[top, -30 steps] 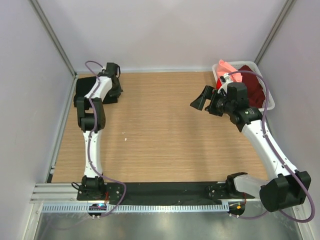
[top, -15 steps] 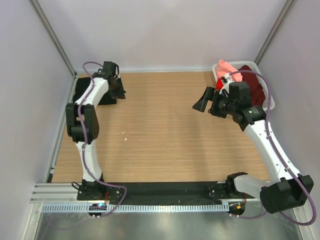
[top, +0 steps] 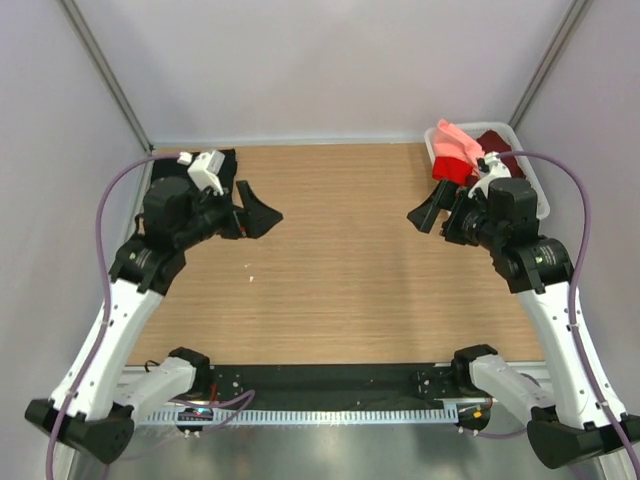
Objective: Fold and stack the t-shirts
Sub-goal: Neatly place the folded tshirt to the corner
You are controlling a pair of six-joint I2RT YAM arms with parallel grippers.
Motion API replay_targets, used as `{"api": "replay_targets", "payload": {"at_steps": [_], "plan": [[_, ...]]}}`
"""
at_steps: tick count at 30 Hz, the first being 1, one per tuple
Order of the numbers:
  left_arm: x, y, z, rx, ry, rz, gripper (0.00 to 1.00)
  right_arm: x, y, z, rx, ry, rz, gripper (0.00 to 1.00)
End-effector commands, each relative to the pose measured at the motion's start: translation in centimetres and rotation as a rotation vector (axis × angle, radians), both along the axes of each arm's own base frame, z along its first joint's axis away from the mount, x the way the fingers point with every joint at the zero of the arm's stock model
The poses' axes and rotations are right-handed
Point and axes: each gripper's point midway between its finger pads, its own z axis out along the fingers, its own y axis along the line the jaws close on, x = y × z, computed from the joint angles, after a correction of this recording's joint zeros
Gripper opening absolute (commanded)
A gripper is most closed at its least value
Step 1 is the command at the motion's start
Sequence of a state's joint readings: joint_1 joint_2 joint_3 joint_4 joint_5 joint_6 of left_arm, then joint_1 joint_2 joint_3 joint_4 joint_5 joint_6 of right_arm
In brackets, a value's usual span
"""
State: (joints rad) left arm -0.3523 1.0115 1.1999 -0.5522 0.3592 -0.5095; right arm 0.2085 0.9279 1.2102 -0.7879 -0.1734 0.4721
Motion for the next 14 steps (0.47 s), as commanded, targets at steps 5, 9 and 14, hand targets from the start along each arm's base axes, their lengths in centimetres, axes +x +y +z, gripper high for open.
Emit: {"api": "replay_targets", "payload": {"at_steps": [5,9,14], "plan": [[-2.9,2.2,0.5,-0.001,-0.09,0.049,1.0,-2.1,-1.5,1.2,-0.031,-0.039,-0.05,1.0],[-3.3,2.6,0.5,0.002,-0.105,0.064,1.0,-2.6,-1.6,1.1,-0.028,-0.042,-0.052,1.0],[-3.8,2.7,1.6,-0.016,-0.13,0.066,1.0,-2.9,-1.7,0.8,-0.03,-0.045,-0.051,1.0]]}}
